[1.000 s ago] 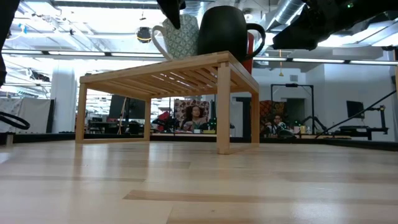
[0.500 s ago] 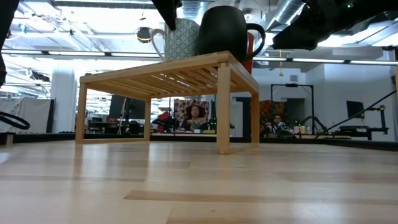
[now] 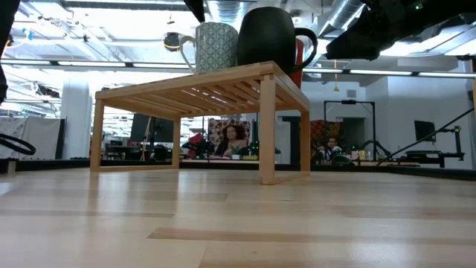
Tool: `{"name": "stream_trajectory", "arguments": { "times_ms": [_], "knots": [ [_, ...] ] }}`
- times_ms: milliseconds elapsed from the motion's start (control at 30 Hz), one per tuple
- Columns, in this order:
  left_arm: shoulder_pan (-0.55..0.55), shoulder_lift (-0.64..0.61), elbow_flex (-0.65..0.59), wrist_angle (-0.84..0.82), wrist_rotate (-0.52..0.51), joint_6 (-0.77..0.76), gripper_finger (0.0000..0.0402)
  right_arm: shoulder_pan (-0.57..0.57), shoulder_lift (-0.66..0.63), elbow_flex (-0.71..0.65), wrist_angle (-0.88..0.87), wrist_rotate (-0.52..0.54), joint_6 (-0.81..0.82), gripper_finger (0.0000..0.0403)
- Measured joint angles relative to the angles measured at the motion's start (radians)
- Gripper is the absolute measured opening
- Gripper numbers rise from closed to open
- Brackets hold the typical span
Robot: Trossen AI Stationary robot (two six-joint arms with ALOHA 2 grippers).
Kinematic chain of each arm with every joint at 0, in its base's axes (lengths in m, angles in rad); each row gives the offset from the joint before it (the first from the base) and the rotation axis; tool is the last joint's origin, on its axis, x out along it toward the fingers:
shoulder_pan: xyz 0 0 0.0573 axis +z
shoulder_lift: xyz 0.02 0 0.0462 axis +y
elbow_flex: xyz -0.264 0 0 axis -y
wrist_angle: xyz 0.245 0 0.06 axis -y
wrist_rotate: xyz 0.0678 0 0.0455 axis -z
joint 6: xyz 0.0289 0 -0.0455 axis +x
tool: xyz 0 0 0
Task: Place coffee mugs
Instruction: Put the blue patterned mug on the shelf, then put the yellow patterned mug on the shelf
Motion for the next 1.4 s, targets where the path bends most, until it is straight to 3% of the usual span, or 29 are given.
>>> {"name": "stream_trajectory", "arguments": {
  "times_ms": [167, 367, 467, 633, 833, 967, 1067, 1167, 1400],
  "knots": [
    [-0.026, -0.040, 0.120, -0.015, -0.001, -0.039, 0.0121, 0.000, 0.000, 0.000, 0.000, 0.000, 0.000, 0.0240],
    [-0.124, -0.175, 0.054, 0.104, -0.032, -0.038, 0.0121, 0.001, 0.000, 0.000, -0.005, 0.000, 0.001, 0.0240],
    [-0.191, -0.282, -0.110, 0.248, -0.076, -0.037, 0.0121, 0.001, 0.000, 0.000, -0.008, 0.000, 0.001, 0.0240],
    [-0.302, -0.493, -0.557, 0.592, -0.118, -0.042, 0.0121, 0.001, 0.000, 0.000, -0.008, 0.000, 0.001, 0.0240],
    [-0.422, -0.729, -1.154, 1.225, -0.218, -0.022, 0.0121, 0.001, 0.000, 0.000, -0.007, 0.000, 0.003, 0.0240],
    [-0.449, -0.847, -1.428, 1.606, -0.264, 0.036, 0.0121, 0.001, 0.000, 0.000, -0.007, 0.000, 0.003, 0.0240],
    [-0.449, -0.906, -1.555, 1.759, -0.264, 0.048, 0.0121, 0.001, 0.000, 0.000, -0.006, 0.000, 0.003, 0.0240],
    [-0.447, -0.954, -1.620, 1.804, -0.266, 0.047, 0.0121, 0.001, 0.000, 0.000, -0.004, 0.000, 0.002, 0.0240],
    [-0.447, -0.995, -1.643, 1.816, -0.262, 0.062, 0.0121, 0.001, 0.000, 0.000, -0.005, 0.000, -0.015, 0.0240]
  ]
}}
